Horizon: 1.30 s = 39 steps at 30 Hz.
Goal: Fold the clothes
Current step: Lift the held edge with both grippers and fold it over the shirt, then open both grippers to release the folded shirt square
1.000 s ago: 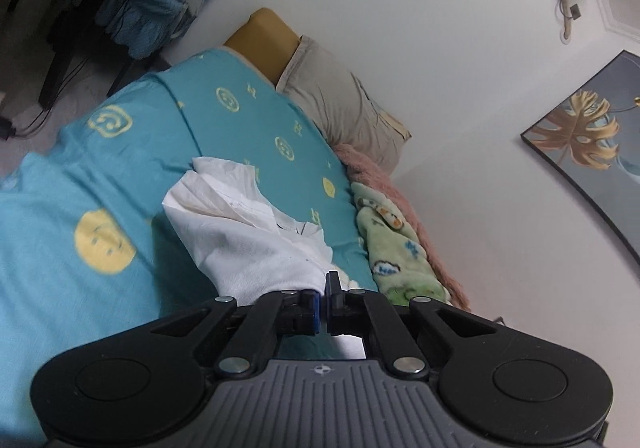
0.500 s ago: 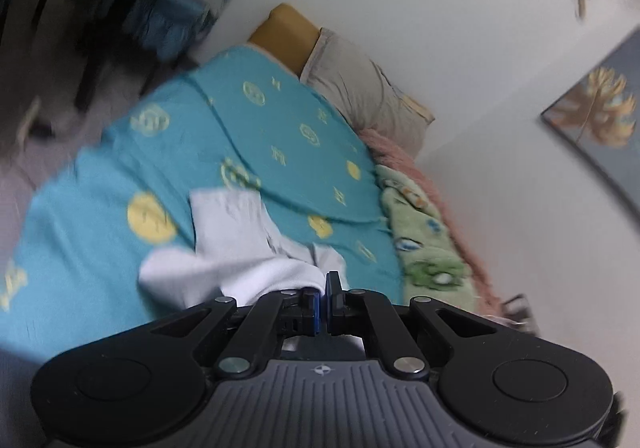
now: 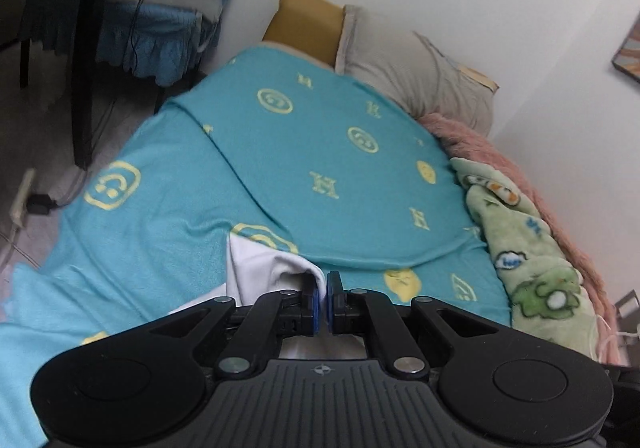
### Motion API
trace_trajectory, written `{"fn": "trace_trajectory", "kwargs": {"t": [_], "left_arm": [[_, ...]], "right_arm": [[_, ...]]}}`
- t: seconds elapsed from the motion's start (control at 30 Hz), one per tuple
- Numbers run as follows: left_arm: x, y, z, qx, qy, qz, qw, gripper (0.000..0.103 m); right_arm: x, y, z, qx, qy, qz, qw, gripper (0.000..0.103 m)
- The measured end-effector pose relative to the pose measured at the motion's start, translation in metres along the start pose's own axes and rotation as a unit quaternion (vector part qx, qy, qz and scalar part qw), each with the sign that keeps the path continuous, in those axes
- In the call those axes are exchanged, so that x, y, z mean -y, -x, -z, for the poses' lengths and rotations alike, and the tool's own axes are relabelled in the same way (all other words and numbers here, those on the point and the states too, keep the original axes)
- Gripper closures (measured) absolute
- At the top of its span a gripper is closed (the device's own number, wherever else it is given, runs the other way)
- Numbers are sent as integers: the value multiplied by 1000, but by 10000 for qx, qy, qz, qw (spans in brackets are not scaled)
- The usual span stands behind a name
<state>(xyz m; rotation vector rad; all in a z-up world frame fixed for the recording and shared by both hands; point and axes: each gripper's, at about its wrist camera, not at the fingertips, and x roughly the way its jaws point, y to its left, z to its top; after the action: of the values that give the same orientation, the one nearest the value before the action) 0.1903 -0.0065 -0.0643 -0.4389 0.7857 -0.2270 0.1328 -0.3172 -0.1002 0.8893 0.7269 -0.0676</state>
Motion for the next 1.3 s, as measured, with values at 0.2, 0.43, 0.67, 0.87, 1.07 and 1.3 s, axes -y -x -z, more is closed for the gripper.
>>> {"fn": "trace_trajectory", "kwargs": {"t": [0.2,0.43,0.67,0.87,1.07,1.3], "left_arm": [[-22,-49,5,-128,-50,-166,9998,96],[-28,-63,6,-174,-349,-200,9990,96],[-6,-41,17,129,-1085,-247,9937,82],[3,-10,22,554,-1461,-526,9863,31],[4,-10,25,528,-1664,-594,9829,27],[-3,-39,41,-56,-1824,-766,9802,28]], "right_arm": [[16,-41,-15,-382,-46,-159,9991,92],[16,-57,-17,-491,34,-167,9986,91],[1,-39,-10,-275,620,-390,9969,27],[-30,-19,14,119,1816,-478,9821,23],[-38,-40,30,-36,2592,-67,9658,63],[-30,-45,45,-115,2743,275,9612,67]]}}
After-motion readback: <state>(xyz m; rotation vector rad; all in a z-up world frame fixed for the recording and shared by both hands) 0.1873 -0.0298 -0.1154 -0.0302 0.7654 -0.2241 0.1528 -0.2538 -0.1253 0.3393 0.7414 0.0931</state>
